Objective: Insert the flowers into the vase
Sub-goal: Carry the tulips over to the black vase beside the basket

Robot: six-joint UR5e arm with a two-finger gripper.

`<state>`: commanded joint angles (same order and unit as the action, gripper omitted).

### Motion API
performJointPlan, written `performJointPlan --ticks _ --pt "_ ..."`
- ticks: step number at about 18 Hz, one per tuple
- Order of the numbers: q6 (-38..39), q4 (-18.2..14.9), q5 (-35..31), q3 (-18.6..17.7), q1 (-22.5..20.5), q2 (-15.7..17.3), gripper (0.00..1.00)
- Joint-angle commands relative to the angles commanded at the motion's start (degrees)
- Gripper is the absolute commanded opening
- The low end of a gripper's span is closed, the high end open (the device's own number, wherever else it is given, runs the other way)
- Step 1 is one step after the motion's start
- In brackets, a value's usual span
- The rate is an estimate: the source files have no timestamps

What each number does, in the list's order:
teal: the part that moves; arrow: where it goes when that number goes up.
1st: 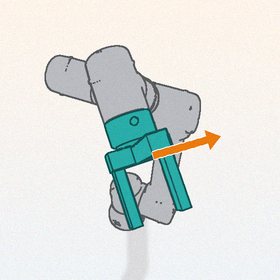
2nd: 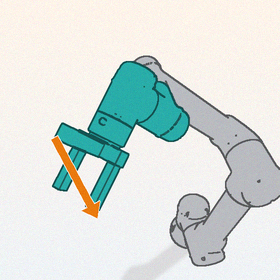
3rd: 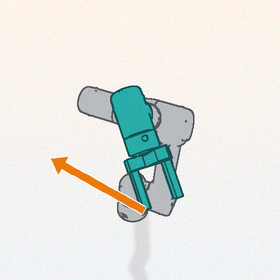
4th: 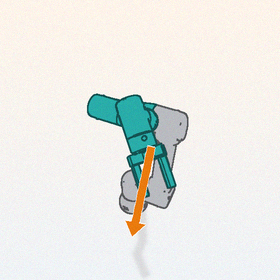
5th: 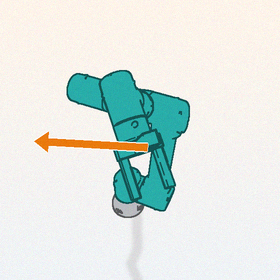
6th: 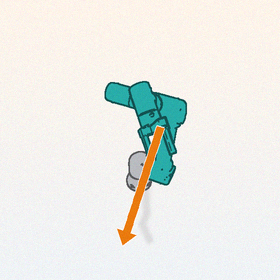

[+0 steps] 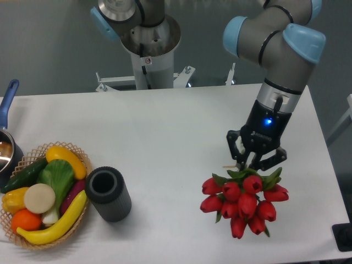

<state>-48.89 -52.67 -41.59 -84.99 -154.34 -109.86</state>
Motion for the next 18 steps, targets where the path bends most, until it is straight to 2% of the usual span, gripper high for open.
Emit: performJointPlan --ticks 4,6,9,13,16,18 --pt "3.45 6.51 1.51 -0.79 3.95 0.09 0.00" --pt "3.45 8.01 1.95 -1.05 6.15 0.09 0.00" --pt "3.54 10.73 7.03 -1.23 8.08 0.09 0.00" --pt "3.36 11.36 12.22 -1.23 9.84 0.52 0.00" --pt "3.36 13.90 16.18 -1.23 11.34 0.35 0.00" --pt "3.45 13.91 18.99 -1.23 12.57 0.26 0.00"
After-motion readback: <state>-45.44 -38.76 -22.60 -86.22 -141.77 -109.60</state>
